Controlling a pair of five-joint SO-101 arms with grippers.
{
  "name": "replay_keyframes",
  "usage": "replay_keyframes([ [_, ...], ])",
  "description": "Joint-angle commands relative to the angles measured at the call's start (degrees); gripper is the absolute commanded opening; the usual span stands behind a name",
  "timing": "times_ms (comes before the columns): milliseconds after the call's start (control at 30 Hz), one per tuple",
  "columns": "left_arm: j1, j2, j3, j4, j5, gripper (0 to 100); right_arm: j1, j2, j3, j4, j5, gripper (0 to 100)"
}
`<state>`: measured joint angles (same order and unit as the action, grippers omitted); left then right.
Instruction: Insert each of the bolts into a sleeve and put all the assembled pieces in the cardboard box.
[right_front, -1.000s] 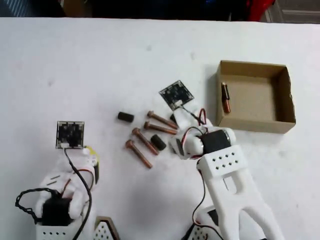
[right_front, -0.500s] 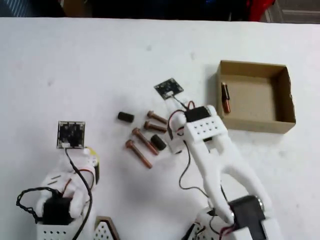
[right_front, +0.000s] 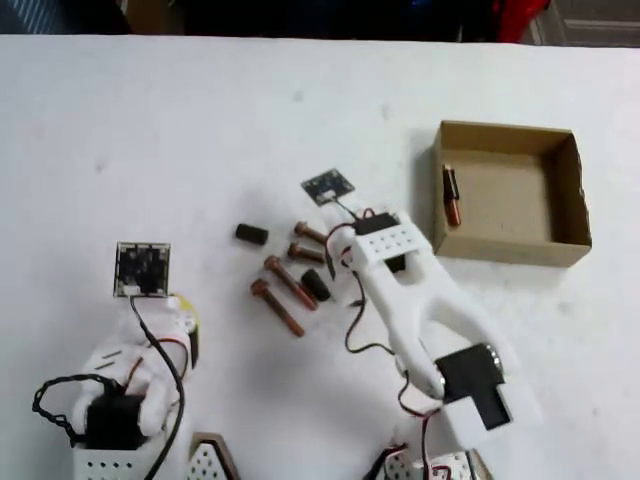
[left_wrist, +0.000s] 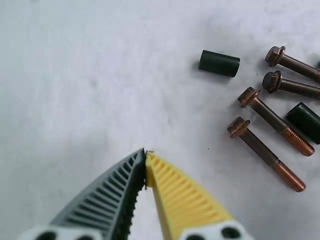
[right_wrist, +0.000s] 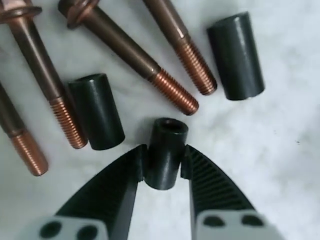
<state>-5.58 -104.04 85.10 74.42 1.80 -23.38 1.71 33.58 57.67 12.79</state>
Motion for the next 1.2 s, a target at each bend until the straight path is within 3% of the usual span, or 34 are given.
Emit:
replay_keyframes([
  [0, 0.1, -0.1, -0.4, 0.5, -0.7, 2, 0.1, 0.9, -2.0, -1.4, -0.4, 9.2],
  [233, 0.1, -0.2, -0.4, 0.4, -0.7, 2, 0.4, 3.6, -2.0, -1.5, -0.4, 9.0],
  [367, 0.1, -0.2, -0.4, 0.4, -0.7, 2, 0.6, 3.5, -2.0, -2.6, -0.4, 1.6],
  [633, 0.1, -0.2, -0.4, 0.4, -0.7, 2, 1.3, 2.2, -2.0, -2.9, 0.0, 1.7],
  [1167, 0.1, -0.2, -0.3, 0.4, -2.3, 2, 1.7, -33.9, -1.7, 14.1, -0.3, 1.7],
])
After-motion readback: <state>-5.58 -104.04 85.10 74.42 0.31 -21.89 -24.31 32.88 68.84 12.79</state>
